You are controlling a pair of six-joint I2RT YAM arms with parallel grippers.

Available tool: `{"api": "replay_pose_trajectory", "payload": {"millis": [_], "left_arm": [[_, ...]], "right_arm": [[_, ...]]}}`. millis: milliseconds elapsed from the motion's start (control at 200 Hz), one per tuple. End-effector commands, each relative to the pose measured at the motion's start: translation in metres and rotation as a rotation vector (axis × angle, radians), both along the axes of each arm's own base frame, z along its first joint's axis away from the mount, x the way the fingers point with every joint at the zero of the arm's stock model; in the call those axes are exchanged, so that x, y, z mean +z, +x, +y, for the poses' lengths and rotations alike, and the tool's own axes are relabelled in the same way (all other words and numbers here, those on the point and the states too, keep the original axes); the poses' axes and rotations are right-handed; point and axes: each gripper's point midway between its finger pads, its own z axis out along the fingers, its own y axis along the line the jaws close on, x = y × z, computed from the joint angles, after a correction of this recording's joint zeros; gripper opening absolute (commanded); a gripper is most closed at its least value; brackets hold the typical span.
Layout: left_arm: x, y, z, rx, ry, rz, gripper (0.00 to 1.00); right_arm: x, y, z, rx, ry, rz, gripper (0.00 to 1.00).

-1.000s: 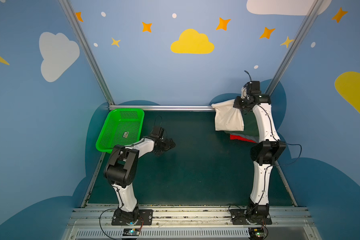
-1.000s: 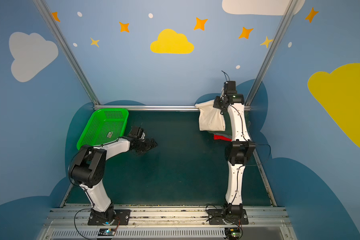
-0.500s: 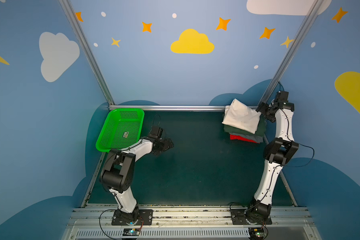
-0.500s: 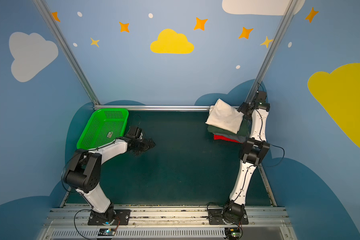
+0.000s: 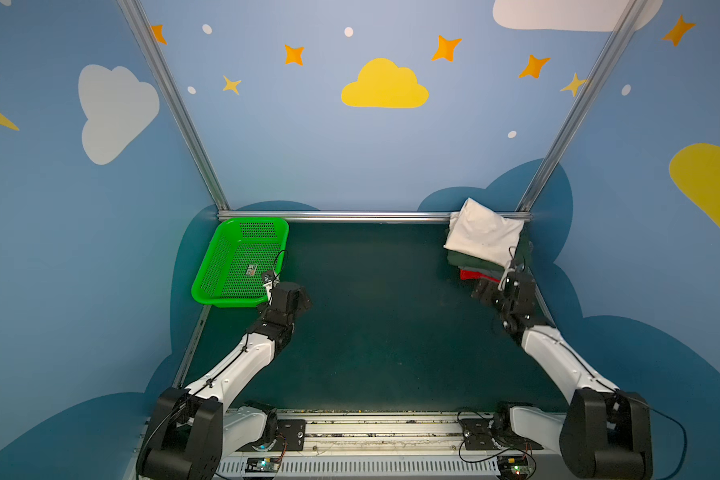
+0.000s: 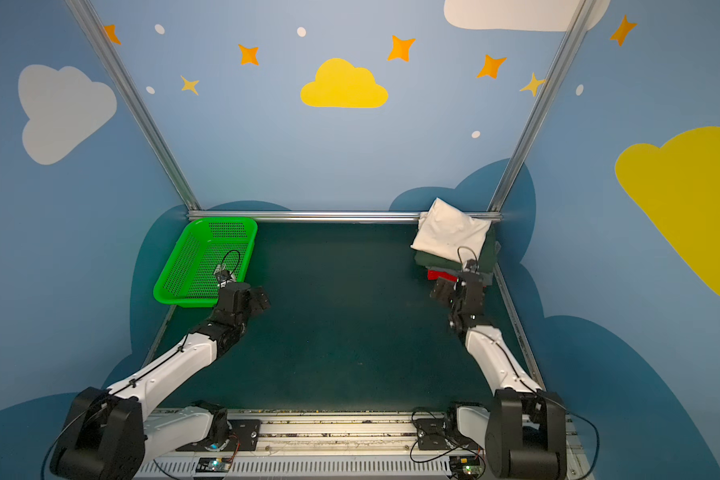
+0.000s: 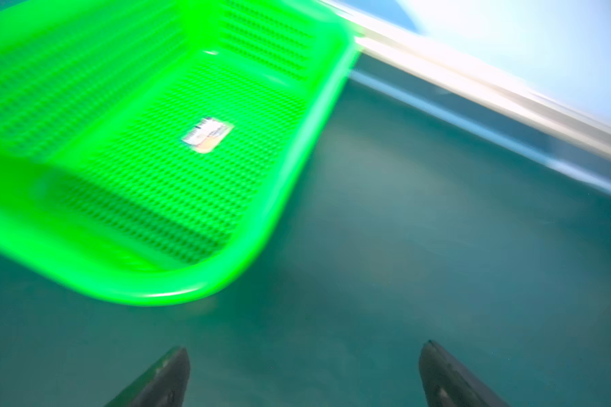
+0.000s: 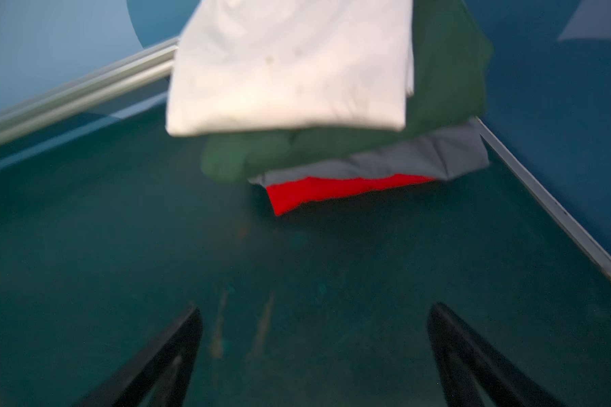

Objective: Fold and stack the t-shirts
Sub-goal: 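Lower the white shirt onto the green stack and open the right gripper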

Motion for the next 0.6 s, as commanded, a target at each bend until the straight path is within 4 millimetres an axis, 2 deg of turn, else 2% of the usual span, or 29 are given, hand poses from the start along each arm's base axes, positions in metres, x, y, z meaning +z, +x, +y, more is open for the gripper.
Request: {"api": "replay_pose_trajectory", "payload": {"millis": [0, 60, 165, 305, 340, 440, 501, 531, 596], "left_arm": [[0.029, 0.011, 0.019, 0.024, 0.134, -0.112, 1.0], [0.024, 0.012, 0.023, -0.003, 0.195, -0.134, 1.0], [-0.002, 0.012, 0.032, -0.019, 0.163, -0.126, 1.0], [-0.006, 0.022, 0.04, -0.026, 0.203, -0.155, 1.0], [-0.006, 0.024, 0.04, -0.028, 0.205, -0.168, 1.0], [-0.008, 0.028, 0.041, -0.038, 0.172, -0.204, 1.0], [-0.022, 0.031, 0.043, -0.057, 0.12, -0.217, 1.0], [-0.028, 0.035, 0.042, -0.075, 0.102, -0.205, 1.0], [-0.038, 0.044, 0.038, -0.112, 0.089, -0.184, 1.0]], "right_arm": [[-0.003, -0.008, -0.012, -0.033, -0.11, -0.108, 0.98], [0.0, -0.013, -0.019, -0.076, -0.117, -0.131, 0.98], [0.015, -0.004, -0.015, -0.046, -0.133, -0.247, 0.98], [0.008, 0.015, -0.01, -0.001, -0.166, -0.235, 0.98], [0.016, 0.023, -0.009, 0.012, -0.182, -0.276, 0.98], [-0.001, 0.038, -0.001, 0.057, -0.183, -0.23, 0.98], [-0.007, 0.045, 0.015, 0.151, -0.188, -0.235, 0.98], [-0.018, 0.046, 0.019, 0.179, -0.185, -0.195, 0.98], [-0.015, 0.05, 0.017, 0.151, -0.21, -0.265, 0.98]]}}
